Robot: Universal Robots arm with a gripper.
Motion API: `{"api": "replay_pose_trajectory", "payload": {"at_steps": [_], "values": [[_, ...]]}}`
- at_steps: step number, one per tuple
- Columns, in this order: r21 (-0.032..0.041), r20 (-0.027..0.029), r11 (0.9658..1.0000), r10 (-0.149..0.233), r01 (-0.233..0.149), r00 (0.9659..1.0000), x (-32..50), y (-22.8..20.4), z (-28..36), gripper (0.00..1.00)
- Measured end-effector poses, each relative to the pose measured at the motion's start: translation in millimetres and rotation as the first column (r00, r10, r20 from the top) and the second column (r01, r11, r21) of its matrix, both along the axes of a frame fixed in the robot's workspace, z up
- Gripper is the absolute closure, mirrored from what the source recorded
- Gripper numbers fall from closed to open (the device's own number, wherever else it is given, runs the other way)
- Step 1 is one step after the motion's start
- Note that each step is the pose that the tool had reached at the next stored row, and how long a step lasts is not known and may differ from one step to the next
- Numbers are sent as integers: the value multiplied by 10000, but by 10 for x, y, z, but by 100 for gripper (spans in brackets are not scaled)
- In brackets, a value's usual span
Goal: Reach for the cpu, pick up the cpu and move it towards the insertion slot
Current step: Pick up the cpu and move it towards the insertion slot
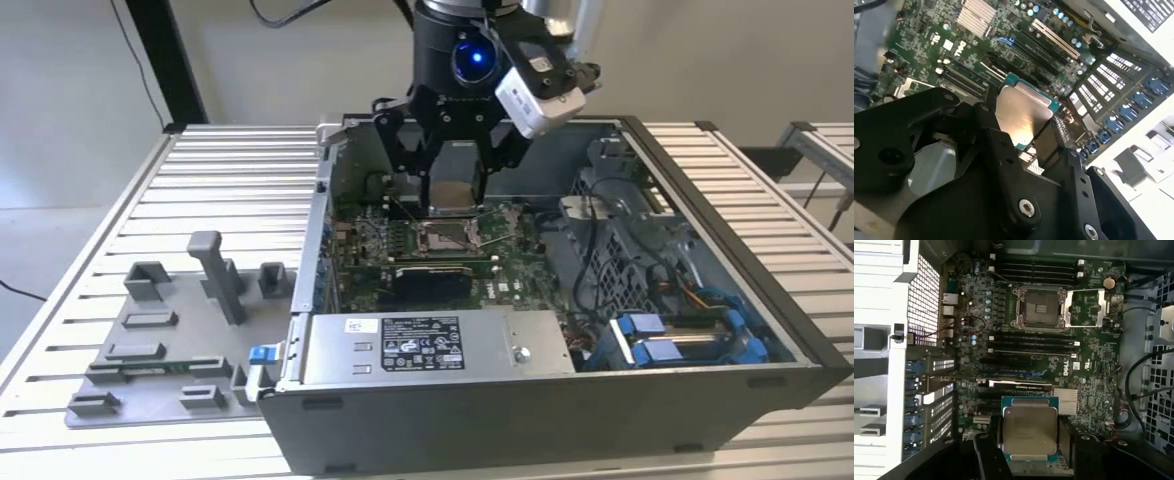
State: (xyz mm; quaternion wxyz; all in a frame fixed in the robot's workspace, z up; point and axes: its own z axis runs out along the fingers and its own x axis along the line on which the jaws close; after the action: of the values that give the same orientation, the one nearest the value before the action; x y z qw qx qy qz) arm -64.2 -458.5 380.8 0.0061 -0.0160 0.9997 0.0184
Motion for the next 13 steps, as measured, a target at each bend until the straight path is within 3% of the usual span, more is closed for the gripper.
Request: {"api": "replay_pose_trajectory", "payload": {"at_steps": [6,13], "values": [[0,0,10000,1,-1,10000,218,0,0,100],[0,1,10000,1,-1,10000,240,0,0,100]]}}
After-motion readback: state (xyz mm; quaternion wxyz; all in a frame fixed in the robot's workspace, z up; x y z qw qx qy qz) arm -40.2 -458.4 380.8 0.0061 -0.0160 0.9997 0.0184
